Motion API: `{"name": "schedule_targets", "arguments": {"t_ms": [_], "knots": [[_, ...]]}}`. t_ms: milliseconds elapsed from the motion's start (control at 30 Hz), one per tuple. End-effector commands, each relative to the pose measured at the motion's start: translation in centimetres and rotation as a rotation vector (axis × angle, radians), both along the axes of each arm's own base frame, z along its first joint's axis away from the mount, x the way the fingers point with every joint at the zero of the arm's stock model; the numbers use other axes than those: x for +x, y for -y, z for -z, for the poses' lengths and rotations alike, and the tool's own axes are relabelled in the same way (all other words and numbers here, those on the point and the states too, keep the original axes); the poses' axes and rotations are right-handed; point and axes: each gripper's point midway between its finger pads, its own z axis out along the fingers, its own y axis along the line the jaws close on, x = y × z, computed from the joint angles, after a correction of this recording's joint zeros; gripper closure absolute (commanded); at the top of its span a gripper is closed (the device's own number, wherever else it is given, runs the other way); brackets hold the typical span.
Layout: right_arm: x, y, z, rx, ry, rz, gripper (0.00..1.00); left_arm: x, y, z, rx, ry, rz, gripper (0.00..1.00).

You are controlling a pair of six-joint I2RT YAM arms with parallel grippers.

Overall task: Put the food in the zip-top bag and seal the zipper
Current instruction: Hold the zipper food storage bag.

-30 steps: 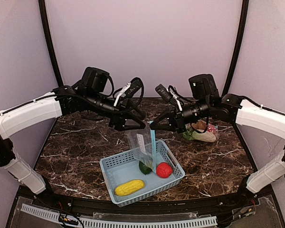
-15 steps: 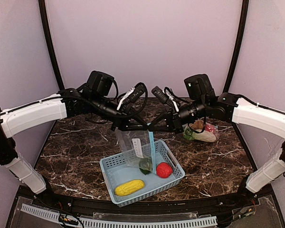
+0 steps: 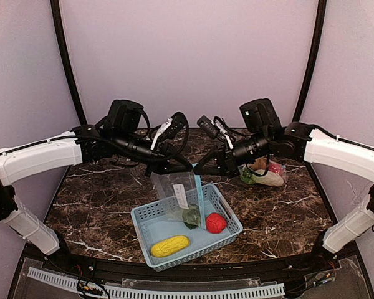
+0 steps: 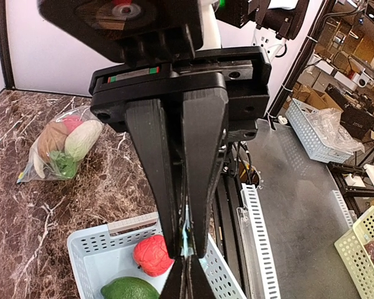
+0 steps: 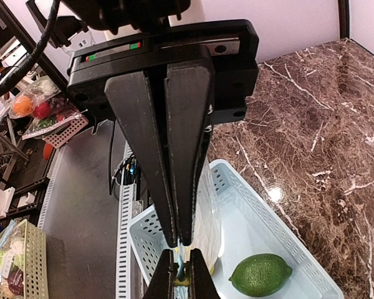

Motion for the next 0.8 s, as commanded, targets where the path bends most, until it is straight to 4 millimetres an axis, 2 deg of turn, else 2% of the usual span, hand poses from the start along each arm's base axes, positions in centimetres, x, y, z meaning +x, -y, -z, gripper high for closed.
{"name": "schedule_targets", "arguments": {"t_ms": [0,433,767], "knots": [[0.3,-0.5,-0.3,0.01,0.022,0.007,1.0,0.3,-0.6,-1.5,-0.038,0.02,-0.044,0.99],[0.3,-0.8,0.7,-0.023,0.018,0.016,1.0,2.2,-2.0,-3.0,-0.113,-0.031,-0.1,0.99],[0.7,-0.9,1.6,-0.049,0.018,0.033,0.96,3.5,-3.2,-4.2,-0.16,-0.048,-0.132,0.99]]}}
